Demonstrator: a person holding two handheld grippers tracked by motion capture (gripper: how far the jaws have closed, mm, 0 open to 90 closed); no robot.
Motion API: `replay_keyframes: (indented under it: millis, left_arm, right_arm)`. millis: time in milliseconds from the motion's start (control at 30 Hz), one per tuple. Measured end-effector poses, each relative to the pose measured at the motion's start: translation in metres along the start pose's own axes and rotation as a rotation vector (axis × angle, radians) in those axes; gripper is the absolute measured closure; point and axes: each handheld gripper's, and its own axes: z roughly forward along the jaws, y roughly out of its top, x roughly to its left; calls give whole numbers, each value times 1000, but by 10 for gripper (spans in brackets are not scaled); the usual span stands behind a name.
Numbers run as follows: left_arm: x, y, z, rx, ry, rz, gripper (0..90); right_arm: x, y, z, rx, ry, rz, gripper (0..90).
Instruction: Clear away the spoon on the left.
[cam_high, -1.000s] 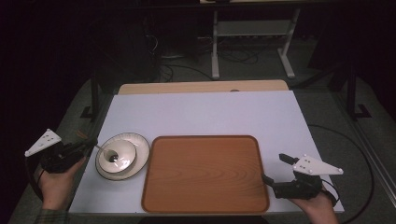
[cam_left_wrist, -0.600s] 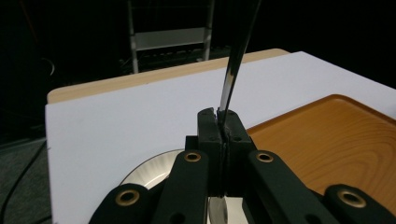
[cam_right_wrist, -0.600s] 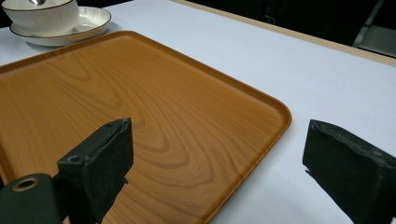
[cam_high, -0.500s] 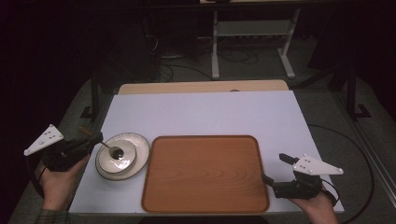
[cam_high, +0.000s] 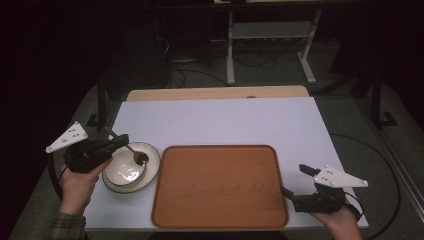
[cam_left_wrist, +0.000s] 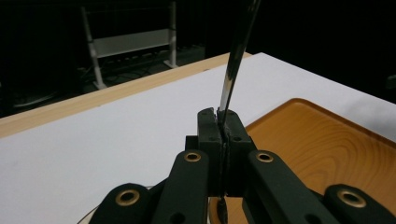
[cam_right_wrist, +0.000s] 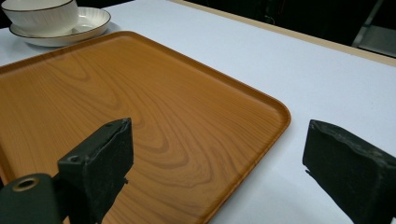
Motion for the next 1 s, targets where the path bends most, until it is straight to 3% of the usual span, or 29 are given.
replay_keyframes:
  millis: [333,533,1000]
  left_arm:
    - [-13,-5,20,50,-50,17,882]
    - [-23,-13,37,115,-81,38,882]
    - [-35,-25,54,196,-106,66,882]
  right_arm:
    - [0,0,0,2,0,0,82]
    - [0,0,0,2,1,-1,82]
    - [0,0,-1,-1,-1,0,82]
